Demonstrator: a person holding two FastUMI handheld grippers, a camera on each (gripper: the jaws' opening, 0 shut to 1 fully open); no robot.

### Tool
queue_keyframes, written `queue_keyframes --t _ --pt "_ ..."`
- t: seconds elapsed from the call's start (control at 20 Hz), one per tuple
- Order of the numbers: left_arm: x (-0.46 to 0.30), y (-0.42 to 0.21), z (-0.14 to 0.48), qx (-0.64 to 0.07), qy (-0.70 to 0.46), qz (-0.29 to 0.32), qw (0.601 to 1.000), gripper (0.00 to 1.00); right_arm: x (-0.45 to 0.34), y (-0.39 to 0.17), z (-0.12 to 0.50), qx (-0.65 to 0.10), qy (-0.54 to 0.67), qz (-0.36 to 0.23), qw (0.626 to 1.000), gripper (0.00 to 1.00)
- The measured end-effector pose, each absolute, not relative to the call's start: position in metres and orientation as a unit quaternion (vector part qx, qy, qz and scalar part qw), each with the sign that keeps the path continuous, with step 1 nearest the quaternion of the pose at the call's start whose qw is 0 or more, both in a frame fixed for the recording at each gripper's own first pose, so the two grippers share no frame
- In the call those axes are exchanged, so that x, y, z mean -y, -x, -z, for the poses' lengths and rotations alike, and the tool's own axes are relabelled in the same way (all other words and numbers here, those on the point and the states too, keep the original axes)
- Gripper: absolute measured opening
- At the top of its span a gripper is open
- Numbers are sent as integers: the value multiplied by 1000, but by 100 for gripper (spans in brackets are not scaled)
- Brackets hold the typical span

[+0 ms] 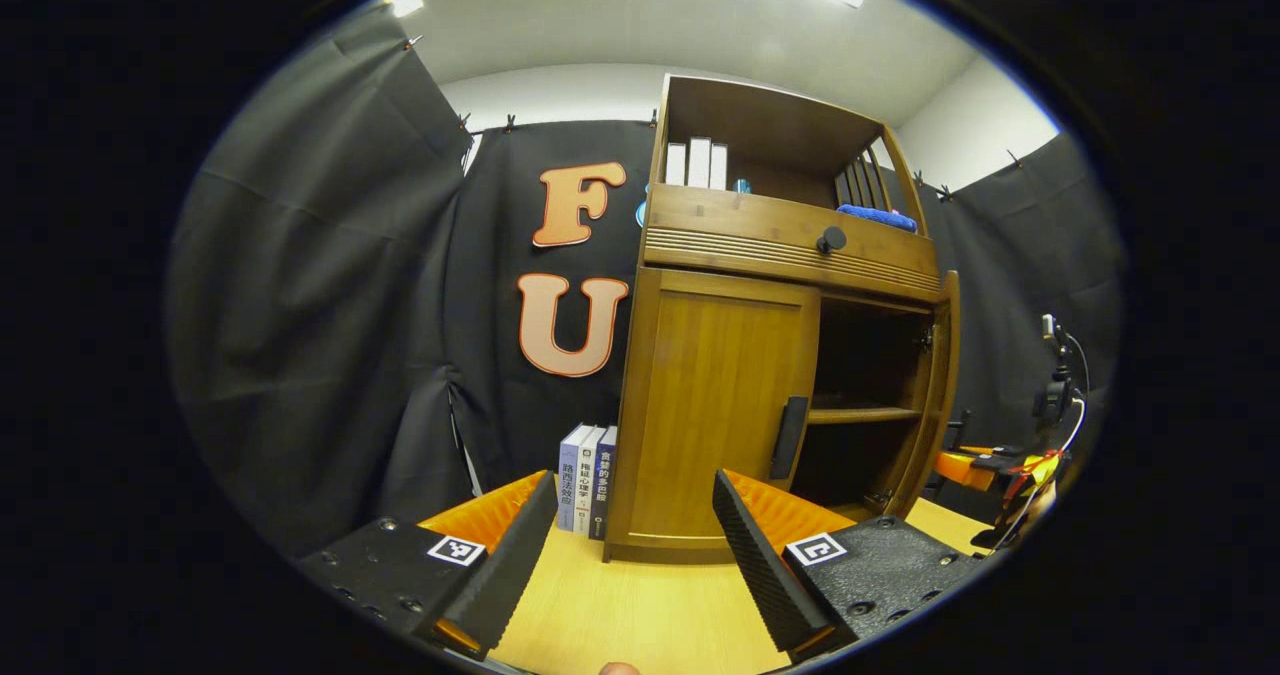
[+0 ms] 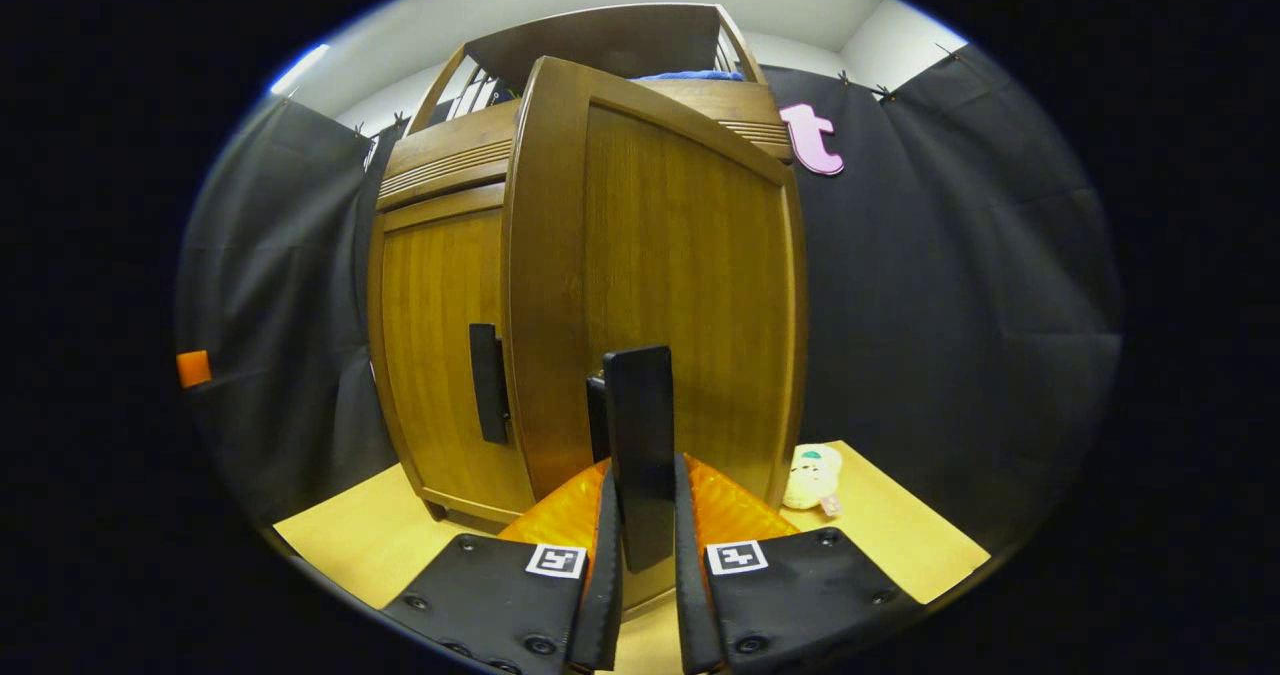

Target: Open the right door of the double-door shoe cabinet with the right hand, and open the left door with the left hand.

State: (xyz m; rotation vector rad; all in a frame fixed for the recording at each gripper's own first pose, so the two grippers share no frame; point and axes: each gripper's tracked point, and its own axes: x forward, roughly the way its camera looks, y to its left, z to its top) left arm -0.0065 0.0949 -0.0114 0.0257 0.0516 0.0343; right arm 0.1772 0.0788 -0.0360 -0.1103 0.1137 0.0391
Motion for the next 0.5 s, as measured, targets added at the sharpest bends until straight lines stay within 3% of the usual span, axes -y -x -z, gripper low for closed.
queue_keyframes --t 0.15,0.2,0.25,0.3,0.35,0.5 --pt "-82 6 12 -29 -9 -12 999 94 -71 -169 32 -55 46 -17 997 19" --pt "-78 6 11 -29 -9 -10 999 97 -67 -168 32 -54 46 -14 997 28" --pt "-74 5 10 -28 -10 -7 1000 94 -63 -168 32 -53 47 -10 997 19" --pt "-69 5 9 -26 -13 -6 1000 92 -58 -165 31 -51 47 -7 998 23" --pt "-65 4 8 -24 -14 -4 1000 94 -53 -164 30 -49 48 -4 998 19" --pt "-51 2 8 -24 -17 0 1000 97 -37 -160 27 -44 41 13 998 20"
